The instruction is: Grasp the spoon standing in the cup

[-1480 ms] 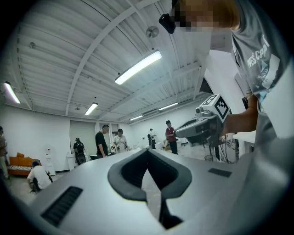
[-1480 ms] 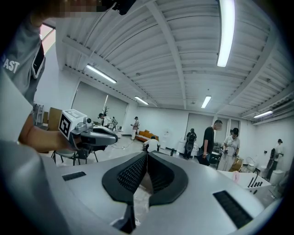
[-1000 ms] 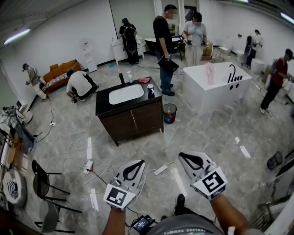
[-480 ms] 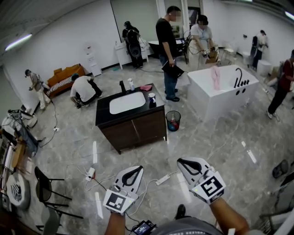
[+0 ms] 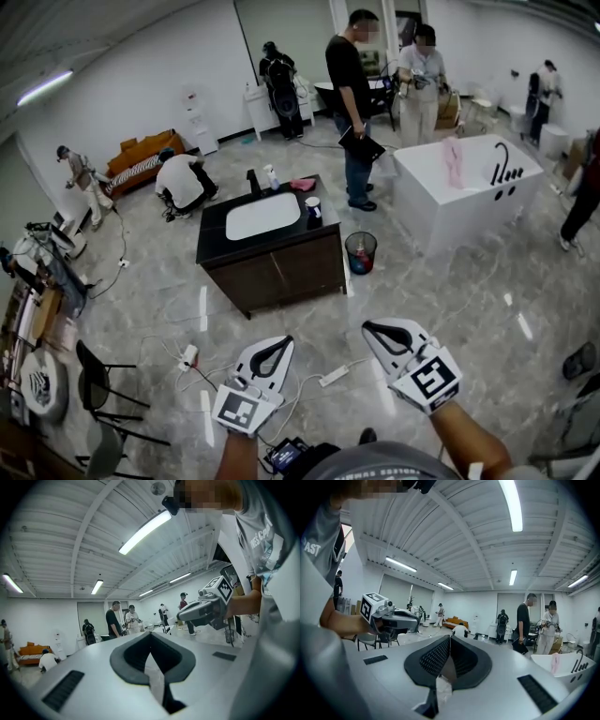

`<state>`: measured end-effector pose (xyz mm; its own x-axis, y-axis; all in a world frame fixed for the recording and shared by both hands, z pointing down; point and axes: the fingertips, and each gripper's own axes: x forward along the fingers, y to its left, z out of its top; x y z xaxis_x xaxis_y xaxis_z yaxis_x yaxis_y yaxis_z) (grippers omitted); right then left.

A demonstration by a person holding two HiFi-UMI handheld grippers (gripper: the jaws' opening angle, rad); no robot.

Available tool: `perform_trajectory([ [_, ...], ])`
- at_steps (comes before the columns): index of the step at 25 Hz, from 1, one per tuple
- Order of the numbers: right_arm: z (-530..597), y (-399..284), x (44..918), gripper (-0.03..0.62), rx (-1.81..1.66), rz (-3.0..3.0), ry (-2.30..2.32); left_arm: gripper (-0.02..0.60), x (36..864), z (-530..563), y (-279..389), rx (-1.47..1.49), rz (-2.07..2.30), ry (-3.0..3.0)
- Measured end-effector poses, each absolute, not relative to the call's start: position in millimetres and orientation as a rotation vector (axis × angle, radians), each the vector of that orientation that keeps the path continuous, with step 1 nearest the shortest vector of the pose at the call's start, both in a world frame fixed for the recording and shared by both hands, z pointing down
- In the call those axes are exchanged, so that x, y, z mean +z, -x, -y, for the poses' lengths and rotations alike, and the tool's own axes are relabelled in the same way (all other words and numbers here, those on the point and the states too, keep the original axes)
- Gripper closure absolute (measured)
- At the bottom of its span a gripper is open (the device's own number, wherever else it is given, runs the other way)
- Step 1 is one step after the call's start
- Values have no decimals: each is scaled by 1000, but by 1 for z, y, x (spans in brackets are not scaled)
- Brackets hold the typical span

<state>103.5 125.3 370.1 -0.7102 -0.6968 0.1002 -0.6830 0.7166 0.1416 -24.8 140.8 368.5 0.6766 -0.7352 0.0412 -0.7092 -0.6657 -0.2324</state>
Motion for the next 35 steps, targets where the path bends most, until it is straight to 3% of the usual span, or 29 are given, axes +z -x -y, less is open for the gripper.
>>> perform_trajectory([
  [15, -61, -107, 386, 562, -91, 2733, -1153, 580, 379, -71, 22, -194, -1133, 2726],
  [35, 38, -44, 371, 562, -152, 2610, -1311, 580, 376, 38, 85, -77, -951, 2802],
])
